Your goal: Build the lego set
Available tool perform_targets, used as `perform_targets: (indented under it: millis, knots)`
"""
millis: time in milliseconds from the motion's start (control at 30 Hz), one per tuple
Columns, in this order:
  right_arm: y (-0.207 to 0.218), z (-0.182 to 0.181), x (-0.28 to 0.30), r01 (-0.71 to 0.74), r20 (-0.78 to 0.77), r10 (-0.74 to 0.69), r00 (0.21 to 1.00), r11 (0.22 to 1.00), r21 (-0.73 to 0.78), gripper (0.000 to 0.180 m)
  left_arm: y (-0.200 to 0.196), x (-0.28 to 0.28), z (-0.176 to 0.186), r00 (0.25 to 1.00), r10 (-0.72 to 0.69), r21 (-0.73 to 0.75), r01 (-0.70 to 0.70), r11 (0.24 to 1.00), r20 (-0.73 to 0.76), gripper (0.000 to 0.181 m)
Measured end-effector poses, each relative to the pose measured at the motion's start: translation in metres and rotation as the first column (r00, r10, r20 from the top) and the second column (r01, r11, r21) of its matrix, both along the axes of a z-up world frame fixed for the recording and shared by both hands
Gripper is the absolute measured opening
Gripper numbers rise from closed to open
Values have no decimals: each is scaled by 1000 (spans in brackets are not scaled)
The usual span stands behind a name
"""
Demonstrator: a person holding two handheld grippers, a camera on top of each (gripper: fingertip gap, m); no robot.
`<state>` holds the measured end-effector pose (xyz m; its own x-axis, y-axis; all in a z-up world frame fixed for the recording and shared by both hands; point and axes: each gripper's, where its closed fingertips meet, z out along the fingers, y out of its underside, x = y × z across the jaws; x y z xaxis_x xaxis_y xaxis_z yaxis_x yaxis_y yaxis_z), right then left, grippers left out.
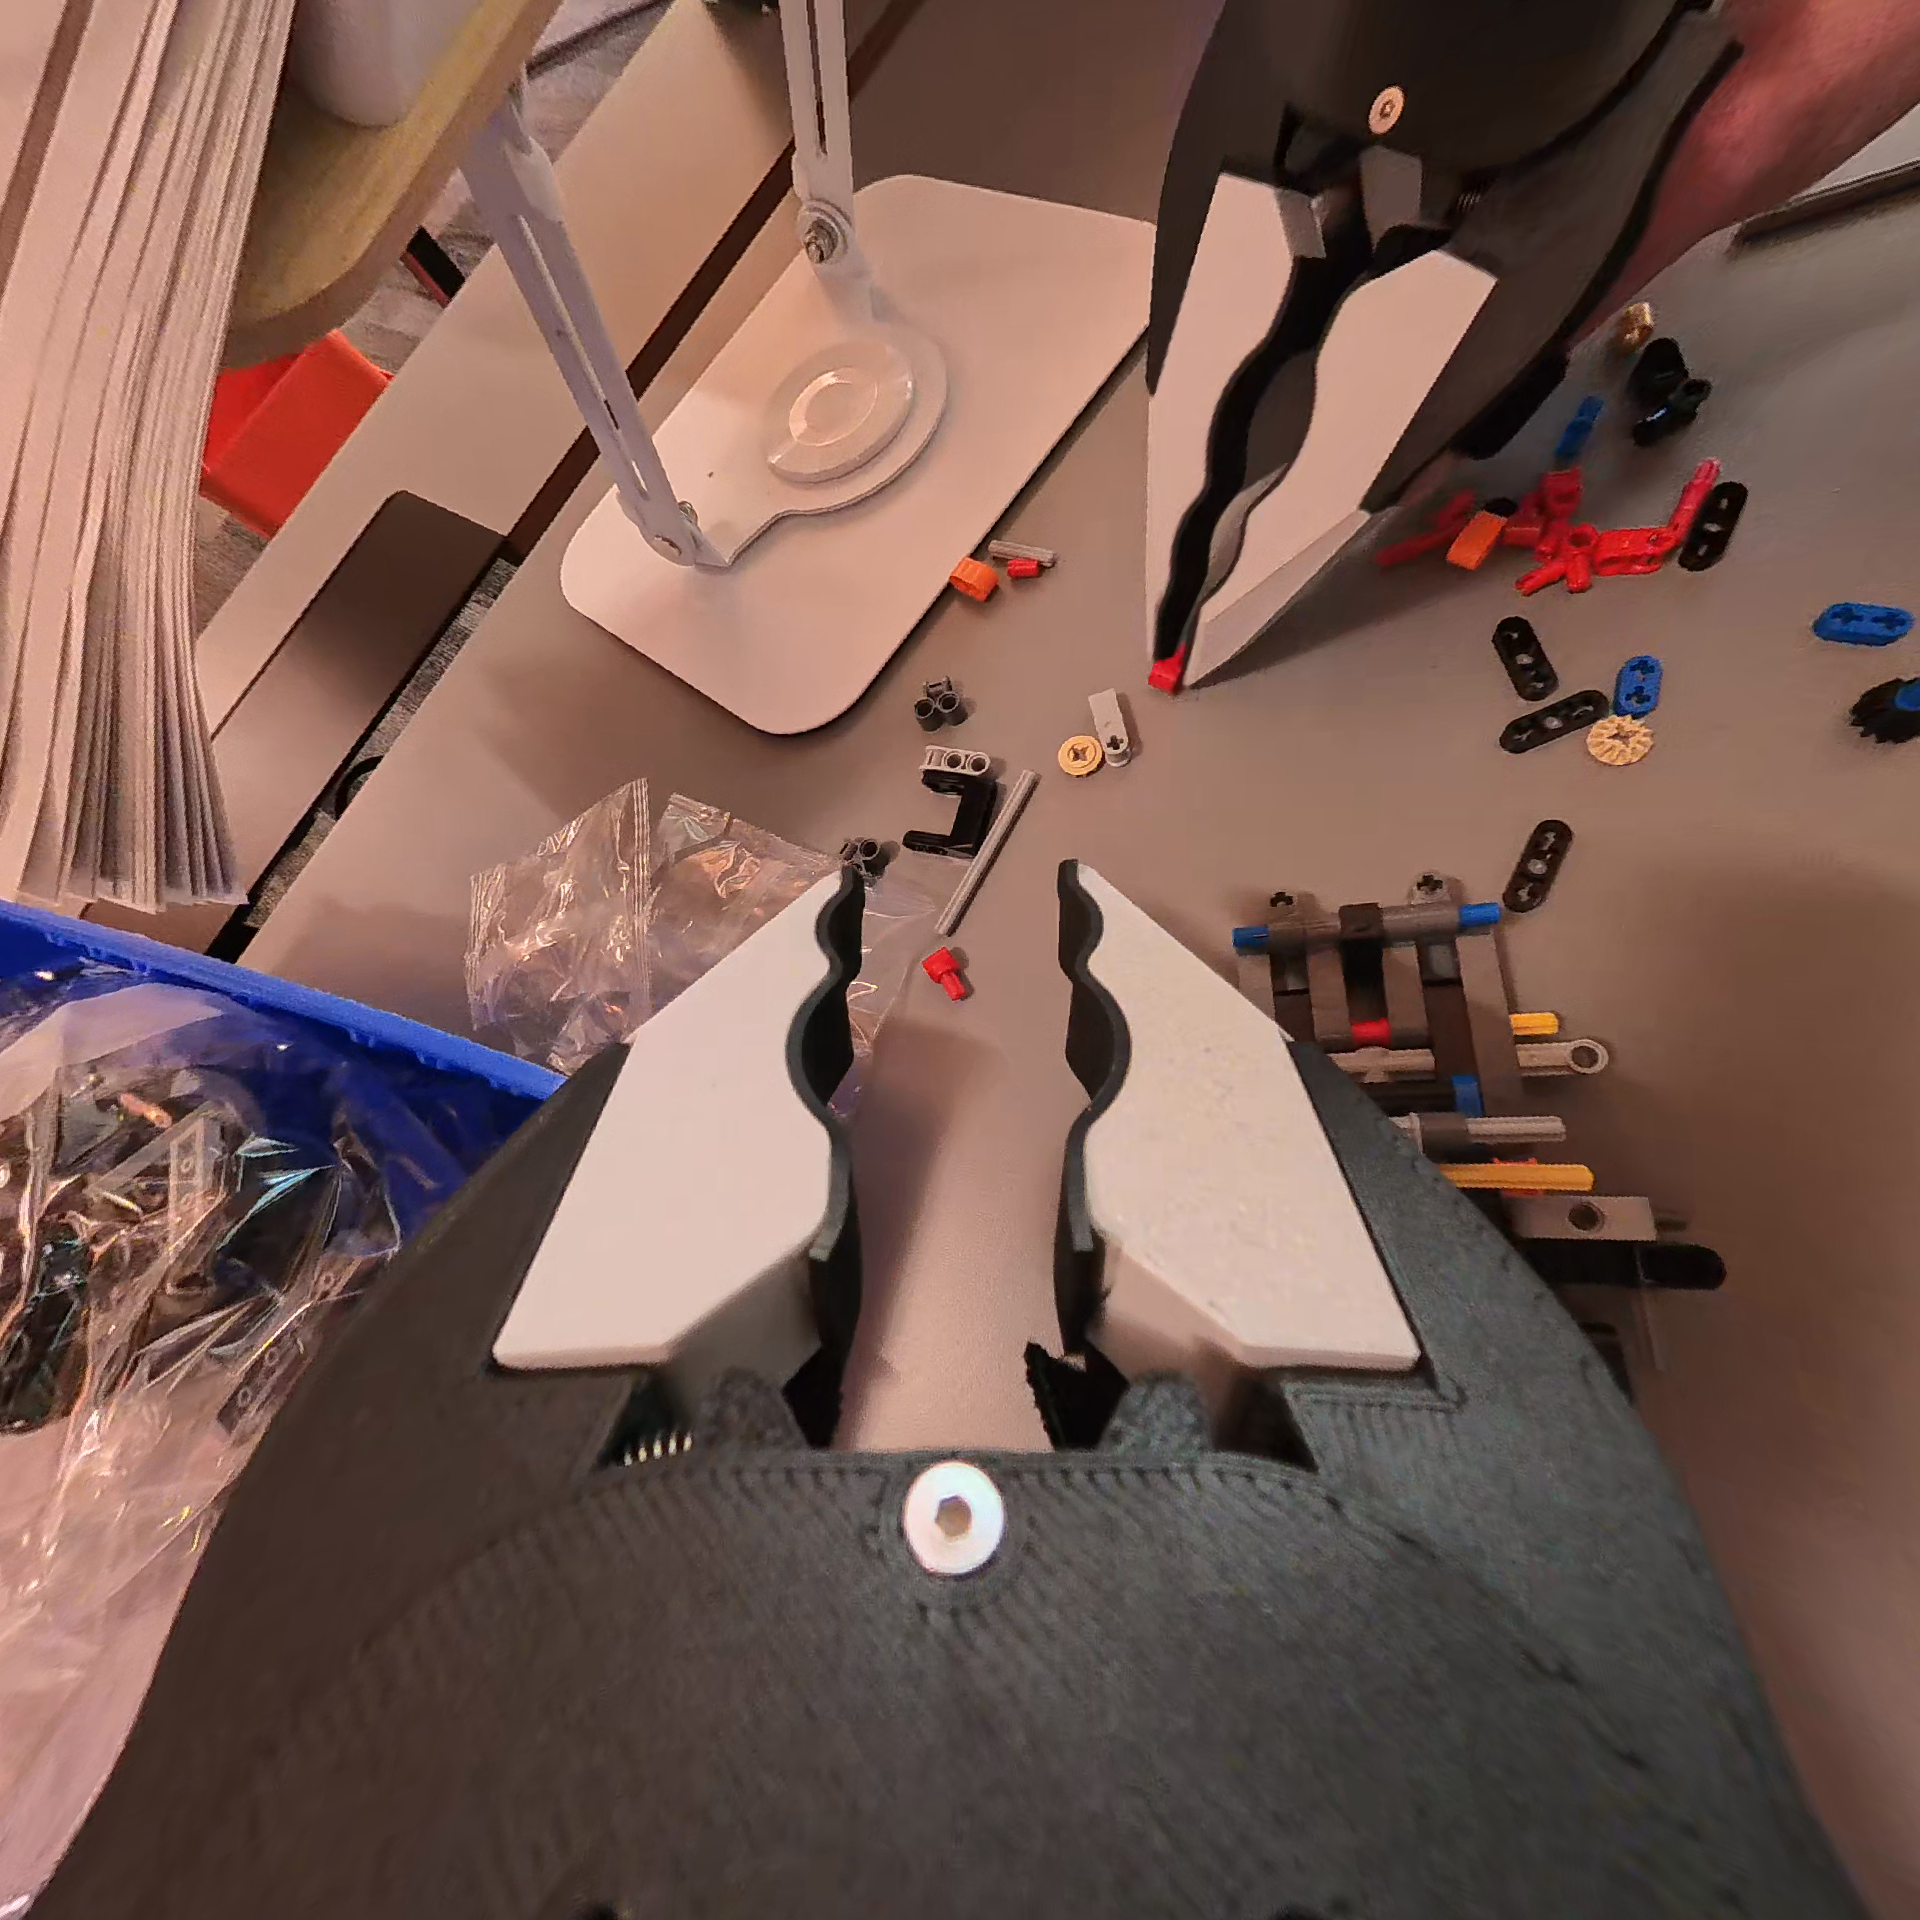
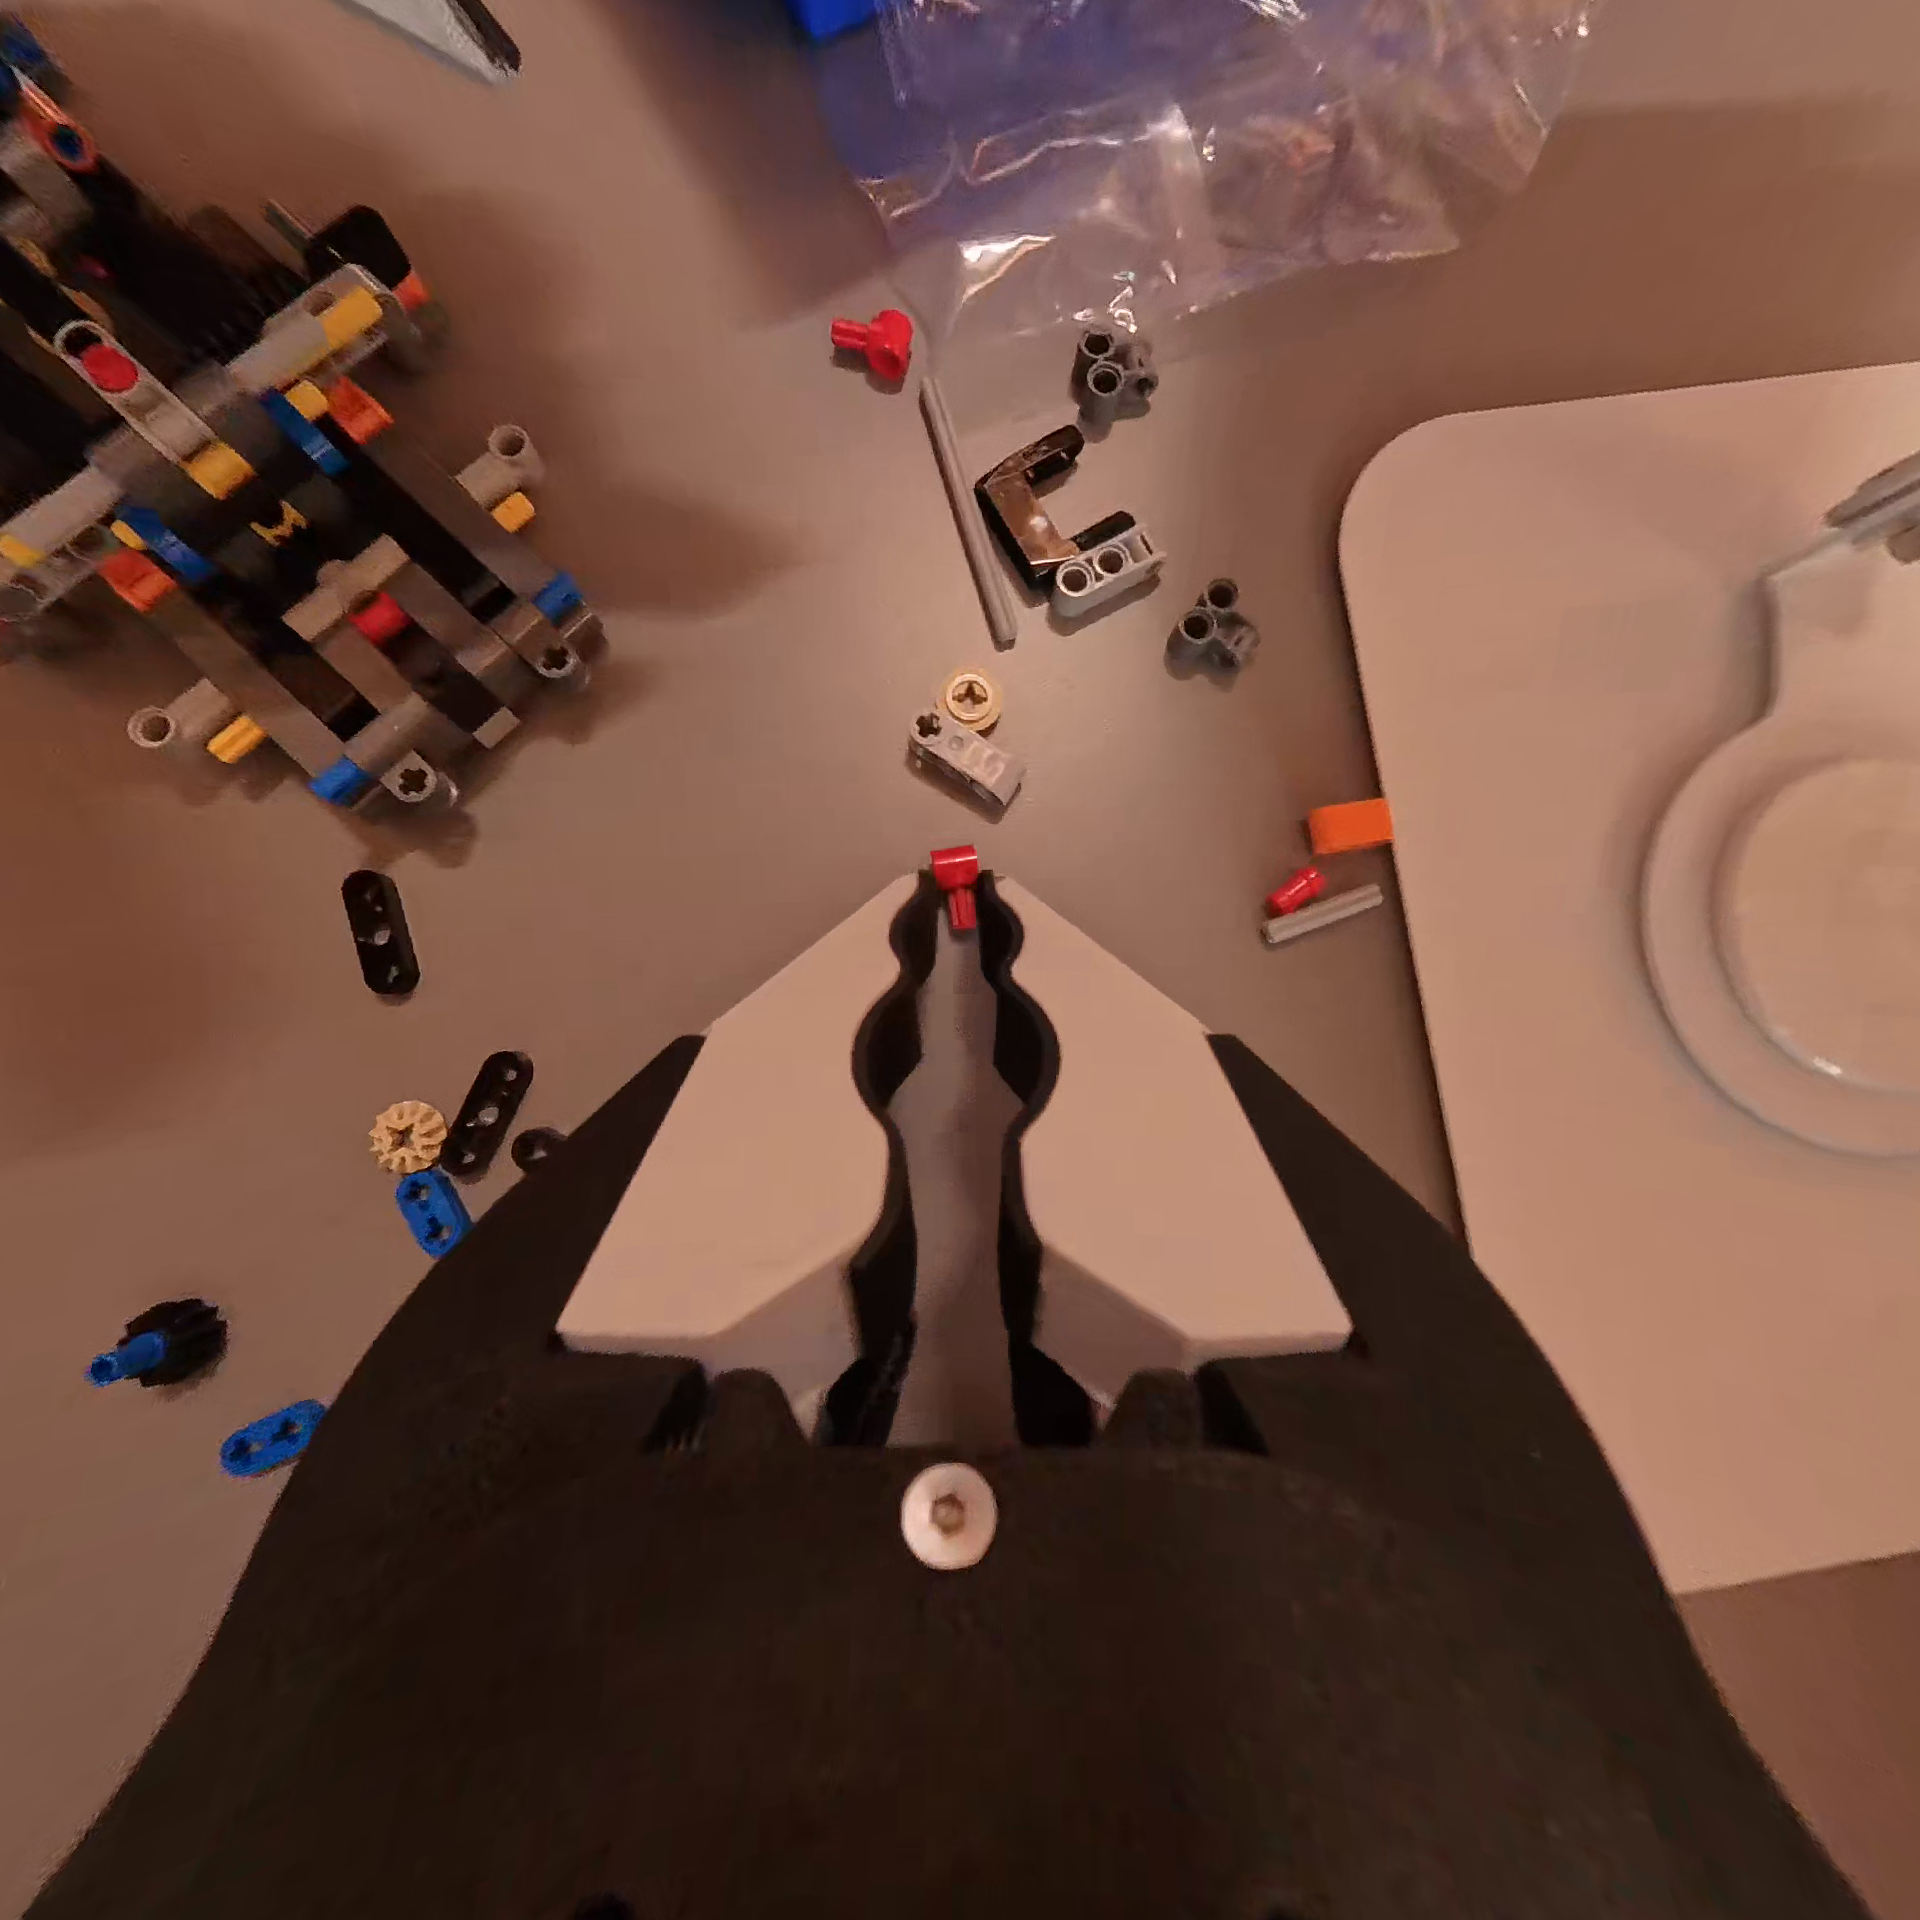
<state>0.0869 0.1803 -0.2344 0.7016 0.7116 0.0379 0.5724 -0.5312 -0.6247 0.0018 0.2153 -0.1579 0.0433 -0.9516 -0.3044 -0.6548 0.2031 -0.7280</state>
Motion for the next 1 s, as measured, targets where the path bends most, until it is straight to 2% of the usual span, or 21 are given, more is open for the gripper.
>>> perform_targets:
  millis: [133,267,533,800,1000]
  knots:
    - [-3,2,1,5,14,-6,1000,1000,9,4,-2,1,0,1000,-7,1,7,1000,1,37]
    - [-18,25,0,19,-11,-19,1000,998,53,4,-1,1,-2,1000,-6,-8,6,1000,-3,37]
    - [-90,63,-14,42,-49,-38,998,996,84,4,-6,6,-6,1000,-24,-16,24,1000,-7,37]
    - [-152,53,-47,59,-85,-57,995,998,23,4,-8,9,-9,999,-40,-21,40,999,-13,37]
    - [-171,31,-71,52,-57,-54,997,998,-26,4,-10,9,-10,999,-46,-19,46,999,-18,37]
